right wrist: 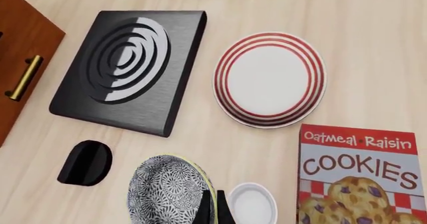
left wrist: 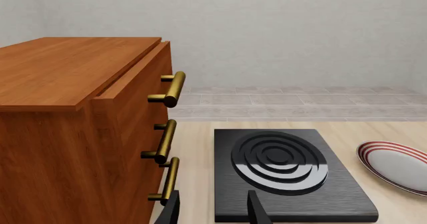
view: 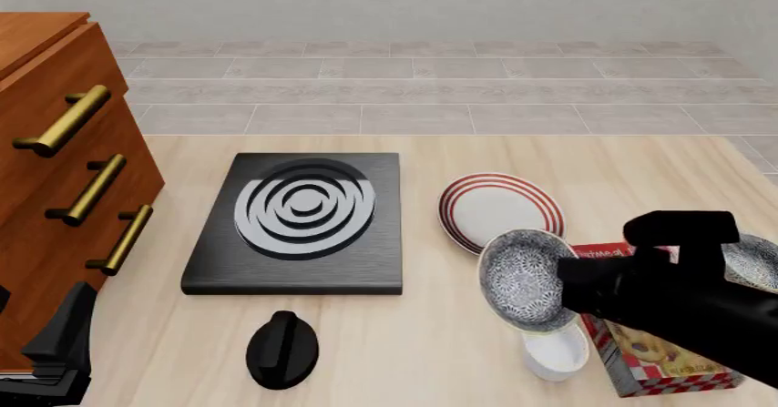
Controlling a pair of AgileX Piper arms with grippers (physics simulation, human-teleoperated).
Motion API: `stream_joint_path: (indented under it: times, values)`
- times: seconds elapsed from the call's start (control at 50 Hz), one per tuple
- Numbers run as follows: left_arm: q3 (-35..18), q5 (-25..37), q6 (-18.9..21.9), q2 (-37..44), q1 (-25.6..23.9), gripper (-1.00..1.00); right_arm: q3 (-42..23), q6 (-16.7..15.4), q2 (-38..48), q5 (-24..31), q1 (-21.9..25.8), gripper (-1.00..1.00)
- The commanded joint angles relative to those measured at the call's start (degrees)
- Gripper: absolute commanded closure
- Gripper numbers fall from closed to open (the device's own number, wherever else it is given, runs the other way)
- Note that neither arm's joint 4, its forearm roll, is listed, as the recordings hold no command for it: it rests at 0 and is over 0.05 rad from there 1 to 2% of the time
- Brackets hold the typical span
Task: Pick the akita bowl next to the ramekin and place it on the plate.
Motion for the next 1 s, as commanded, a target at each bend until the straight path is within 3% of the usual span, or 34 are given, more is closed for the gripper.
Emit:
stream_joint_path:
  times: [0.02,0.58,1.0]
  values:
    - [0.0,0.0,0.0,0.0,0.0,-1.0,-1.08,0.21,1.84,-1.86,-0.74,1.0]
    - [0.0,0.0,0.0,0.0,0.0,-1.0,-7.23,-0.02,13.28,-8.34,-3.97,1.0]
    - [0.0,0.0,0.0,0.0,0.0,-1.0,-7.94,0.18,15.37,-10.2,-4.87,1.0]
